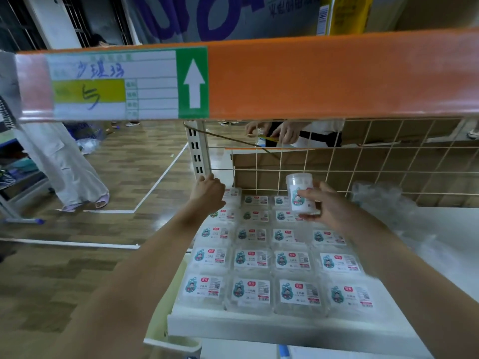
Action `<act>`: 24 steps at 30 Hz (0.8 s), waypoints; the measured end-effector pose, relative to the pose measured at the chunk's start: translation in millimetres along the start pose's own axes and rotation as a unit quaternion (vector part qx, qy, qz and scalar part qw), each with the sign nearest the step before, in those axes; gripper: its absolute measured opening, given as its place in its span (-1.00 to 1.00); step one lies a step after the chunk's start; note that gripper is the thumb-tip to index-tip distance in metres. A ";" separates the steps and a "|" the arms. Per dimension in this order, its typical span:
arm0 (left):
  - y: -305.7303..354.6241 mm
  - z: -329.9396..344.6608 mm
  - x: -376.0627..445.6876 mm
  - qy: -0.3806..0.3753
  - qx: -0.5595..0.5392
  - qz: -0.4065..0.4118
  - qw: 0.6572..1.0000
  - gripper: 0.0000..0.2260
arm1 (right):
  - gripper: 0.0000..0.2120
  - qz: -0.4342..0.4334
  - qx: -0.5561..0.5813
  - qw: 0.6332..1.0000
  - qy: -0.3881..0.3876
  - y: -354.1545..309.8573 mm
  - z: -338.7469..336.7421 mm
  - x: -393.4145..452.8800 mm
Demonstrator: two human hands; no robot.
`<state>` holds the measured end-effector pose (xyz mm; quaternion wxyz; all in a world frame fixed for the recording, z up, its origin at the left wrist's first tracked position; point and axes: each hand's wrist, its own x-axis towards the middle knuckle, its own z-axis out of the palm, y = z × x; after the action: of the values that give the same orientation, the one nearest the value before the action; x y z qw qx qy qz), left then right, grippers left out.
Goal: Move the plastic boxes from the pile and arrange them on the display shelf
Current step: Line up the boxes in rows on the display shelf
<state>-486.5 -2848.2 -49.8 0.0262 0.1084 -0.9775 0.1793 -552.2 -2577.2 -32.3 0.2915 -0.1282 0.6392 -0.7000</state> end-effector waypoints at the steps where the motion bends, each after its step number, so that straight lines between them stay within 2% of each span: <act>1: 4.3 -4.6 -0.6 0.011 -0.020 -0.002 1.000 -0.64 | -0.66 -0.009 -0.002 1.000 0.009 -5.3 -4.7 -1.8; 4: 27.9 -24.6 -2.5 0.060 -0.093 0.001 0.994 -0.63 | -0.63 -0.032 0.009 0.999 0.017 -21.5 -19.8 -7.0; 11: 105.5 -69.9 4.8 0.134 -0.167 0.078 0.974 -0.62 | -0.78 -0.060 -0.016 0.996 0.060 -46.3 -59.6 -33.8; 13: 126.1 -80.2 8.0 0.128 -0.185 0.099 0.969 -0.64 | -0.76 -0.064 -0.016 0.996 0.063 -48.3 -71.9 -43.7; 15: 146.2 -88.0 10.2 0.122 -0.202 0.112 0.965 -0.65 | -0.63 -0.071 -0.023 0.995 0.059 -47.9 -85.0 -53.3; 20: 189.0 -97.9 6.5 0.104 -0.234 0.150 0.955 -0.69 | -0.46 -0.091 -0.096 0.988 0.085 -43.2 -106.5 -92.2; 24: 207.5 -94.7 4.3 0.088 -0.231 0.168 0.954 -0.70 | -0.43 -0.111 -0.171 0.979 0.008 -27.6 -119.1 -140.8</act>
<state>-535.5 -2626.0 -32.4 0.1055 -0.0823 -0.9902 -0.0404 -512.5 -2398.6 3.8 0.1809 -0.2405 0.7334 -0.6095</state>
